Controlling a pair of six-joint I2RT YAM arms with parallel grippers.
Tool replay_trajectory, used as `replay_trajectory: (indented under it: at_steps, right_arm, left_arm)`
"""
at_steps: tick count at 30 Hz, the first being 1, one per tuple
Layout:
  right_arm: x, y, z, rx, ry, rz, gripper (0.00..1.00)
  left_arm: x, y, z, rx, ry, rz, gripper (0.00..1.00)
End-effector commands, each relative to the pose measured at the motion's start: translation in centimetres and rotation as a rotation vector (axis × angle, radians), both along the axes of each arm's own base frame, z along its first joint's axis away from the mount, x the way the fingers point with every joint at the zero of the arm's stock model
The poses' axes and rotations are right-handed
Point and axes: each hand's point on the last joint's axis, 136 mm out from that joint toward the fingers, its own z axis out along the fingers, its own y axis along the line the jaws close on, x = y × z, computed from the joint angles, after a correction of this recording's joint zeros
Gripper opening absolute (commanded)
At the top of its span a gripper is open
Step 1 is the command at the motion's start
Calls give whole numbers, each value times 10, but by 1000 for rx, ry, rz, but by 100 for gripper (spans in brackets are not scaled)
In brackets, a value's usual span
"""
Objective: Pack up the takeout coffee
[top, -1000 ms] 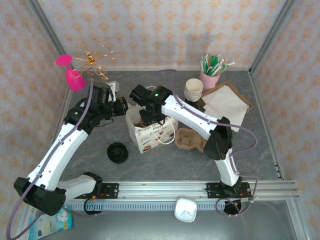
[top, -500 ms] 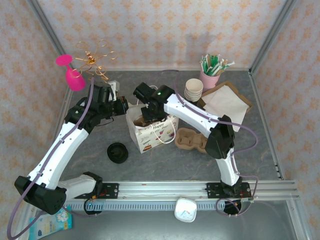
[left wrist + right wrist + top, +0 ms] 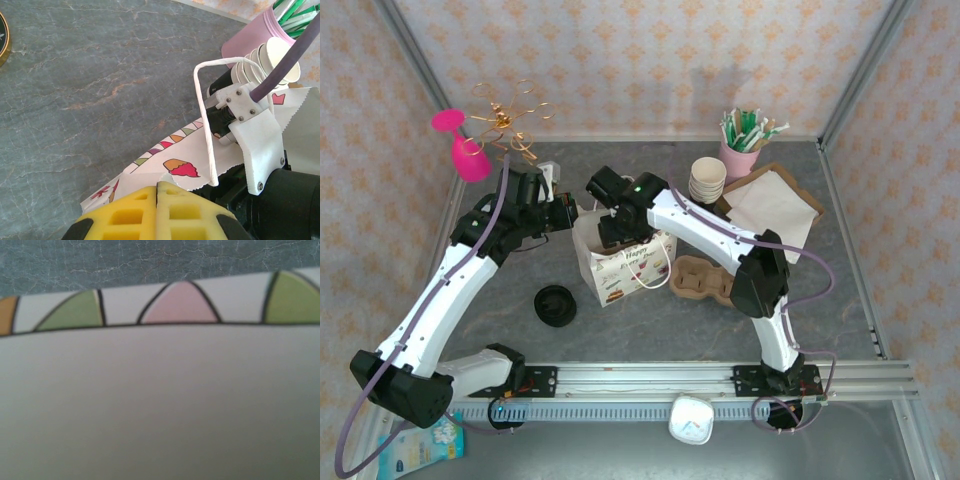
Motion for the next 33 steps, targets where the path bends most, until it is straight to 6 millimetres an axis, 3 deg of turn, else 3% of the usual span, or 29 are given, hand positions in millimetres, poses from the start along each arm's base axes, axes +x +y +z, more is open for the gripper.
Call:
replay_trajectory:
  at_steps: [1,10,27,33]
  right_arm:
    - [4,-3,19,16,-42,-5,64]
    - [6,-2,32,25,-66,-6,70]
    - [1,-3,75,90,-143,12,88]
    - [-3,-3,87,115,-158,23,94]
  left_arm:
    - [1,3,-4,14,16,11,0]
    - [-1,4,-5,16,16,14,0]
    - [0,14,-7,43,27,65,0]
    - [0,15,-9,44,28,72,5]
